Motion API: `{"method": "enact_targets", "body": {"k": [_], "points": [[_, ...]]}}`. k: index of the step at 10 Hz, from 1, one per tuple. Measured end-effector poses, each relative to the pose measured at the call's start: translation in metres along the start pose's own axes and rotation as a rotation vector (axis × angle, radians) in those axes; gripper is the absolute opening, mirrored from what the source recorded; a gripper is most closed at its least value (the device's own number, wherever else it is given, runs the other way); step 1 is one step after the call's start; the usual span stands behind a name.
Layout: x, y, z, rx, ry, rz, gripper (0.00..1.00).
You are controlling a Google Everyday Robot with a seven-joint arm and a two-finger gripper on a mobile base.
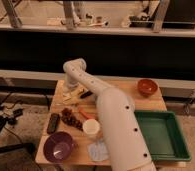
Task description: Place banana in red bowl
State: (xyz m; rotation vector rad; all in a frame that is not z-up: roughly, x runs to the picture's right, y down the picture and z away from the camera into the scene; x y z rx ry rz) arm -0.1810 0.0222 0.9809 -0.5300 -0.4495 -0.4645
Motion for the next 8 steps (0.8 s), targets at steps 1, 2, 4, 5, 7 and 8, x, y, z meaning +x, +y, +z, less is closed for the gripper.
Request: {"method": "enact_targets", "body": {"k": [1, 2, 4, 5, 7, 8], "points": [[0.0009, 0.0012, 0.0016, -0.007, -0.001, 0.0, 0.8], [0.0018, 0.0016, 0.0041, -0.012, -0.003, 0.0, 0.8], [0.0036, 0.0032, 0.0072, -0.021, -0.01, 0.0, 0.8], [0.0039, 0.004, 0.0088, -0.025, -0.014, -0.001, 0.8], [0.005, 0.0057, 0.0101, -0.028, -0.018, -0.002, 0.8], [0.0051, 0.0055, 0.0102, -0.024, -0.02, -0.004, 0.8]]}}
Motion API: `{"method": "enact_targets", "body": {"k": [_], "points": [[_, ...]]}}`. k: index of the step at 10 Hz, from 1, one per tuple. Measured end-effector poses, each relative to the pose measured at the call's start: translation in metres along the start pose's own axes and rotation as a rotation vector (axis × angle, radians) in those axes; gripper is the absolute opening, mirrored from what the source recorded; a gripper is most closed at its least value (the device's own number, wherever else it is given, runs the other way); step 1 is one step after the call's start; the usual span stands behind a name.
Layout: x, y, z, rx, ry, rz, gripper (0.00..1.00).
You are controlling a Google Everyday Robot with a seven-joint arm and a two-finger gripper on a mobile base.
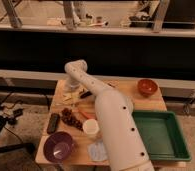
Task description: Place banana in red bowl
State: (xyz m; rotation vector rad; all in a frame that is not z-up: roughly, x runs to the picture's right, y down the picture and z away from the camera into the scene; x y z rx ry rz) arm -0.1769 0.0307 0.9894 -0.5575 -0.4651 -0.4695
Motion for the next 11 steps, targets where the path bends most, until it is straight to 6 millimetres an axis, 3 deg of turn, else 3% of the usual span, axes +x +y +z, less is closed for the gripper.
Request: {"method": "enact_targets", "body": {"k": [4, 7, 11], "points": [[-0.0008, -0.0005, -0.001, 0.011, -0.006, -0.006, 0.79], [-0.0006, 0.0014, 0.0003, 0.003, -0.028, -0.009, 0.59], [0.0003, 0.0017, 0.0021, -0.009, -0.066, -0.019, 0.54]]}}
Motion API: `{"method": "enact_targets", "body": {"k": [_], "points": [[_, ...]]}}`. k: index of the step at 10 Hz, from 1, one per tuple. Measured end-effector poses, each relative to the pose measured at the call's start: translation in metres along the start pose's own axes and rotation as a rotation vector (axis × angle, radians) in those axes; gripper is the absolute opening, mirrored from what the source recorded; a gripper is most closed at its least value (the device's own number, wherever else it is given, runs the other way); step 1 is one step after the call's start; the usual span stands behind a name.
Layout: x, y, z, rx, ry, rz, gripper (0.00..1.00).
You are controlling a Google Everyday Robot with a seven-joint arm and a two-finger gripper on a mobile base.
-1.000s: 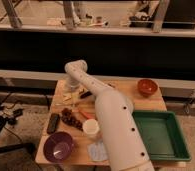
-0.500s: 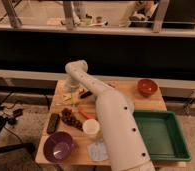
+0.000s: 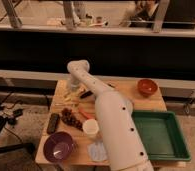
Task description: Place banana in red bowl
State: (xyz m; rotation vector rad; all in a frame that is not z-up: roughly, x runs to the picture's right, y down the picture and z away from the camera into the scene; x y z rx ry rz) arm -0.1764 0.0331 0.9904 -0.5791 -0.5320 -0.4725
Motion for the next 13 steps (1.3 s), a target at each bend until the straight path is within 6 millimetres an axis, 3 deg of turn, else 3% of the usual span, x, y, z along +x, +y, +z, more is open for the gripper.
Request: {"method": "enact_targets", "body": {"k": [2, 6, 7, 9, 13], "points": [[-0.001, 0.001, 0.001, -0.003, 0.001, -0.002, 0.38], [-0.004, -0.002, -0.003, 0.005, -0.023, -0.058, 0.32], [-0.008, -0.003, -0.006, 0.017, -0.035, -0.073, 0.21], [-0.008, -0.003, -0.024, 0.06, -0.039, -0.09, 0.06], [-0.016, 0.002, -0.086, 0.132, 0.003, -0.122, 0.05]]}}
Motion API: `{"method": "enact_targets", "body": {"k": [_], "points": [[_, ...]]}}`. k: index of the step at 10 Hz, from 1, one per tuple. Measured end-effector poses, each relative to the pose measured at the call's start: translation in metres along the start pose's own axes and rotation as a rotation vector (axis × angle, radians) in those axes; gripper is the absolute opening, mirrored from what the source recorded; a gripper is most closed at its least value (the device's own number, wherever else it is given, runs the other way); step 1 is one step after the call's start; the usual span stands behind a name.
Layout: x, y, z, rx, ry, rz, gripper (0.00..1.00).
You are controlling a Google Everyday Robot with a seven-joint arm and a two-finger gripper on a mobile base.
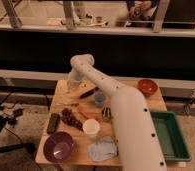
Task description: Place banana in red bowl
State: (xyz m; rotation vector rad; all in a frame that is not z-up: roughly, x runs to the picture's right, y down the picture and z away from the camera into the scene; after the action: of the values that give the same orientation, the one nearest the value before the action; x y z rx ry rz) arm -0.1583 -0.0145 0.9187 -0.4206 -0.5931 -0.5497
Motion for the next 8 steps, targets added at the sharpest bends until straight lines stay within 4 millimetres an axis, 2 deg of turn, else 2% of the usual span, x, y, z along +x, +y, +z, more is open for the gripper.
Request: {"method": "enact_targets", "body": {"k": [3, 4, 8], "points": [[0.01, 0.015, -0.056, 0.078, 0.048, 0.042, 0.05], [0.019, 0.027, -0.074, 0.103, 0.074, 0.069, 0.05], [0.057, 0.069, -0.111, 0.143, 0.149, 0.18, 0.05]]}}
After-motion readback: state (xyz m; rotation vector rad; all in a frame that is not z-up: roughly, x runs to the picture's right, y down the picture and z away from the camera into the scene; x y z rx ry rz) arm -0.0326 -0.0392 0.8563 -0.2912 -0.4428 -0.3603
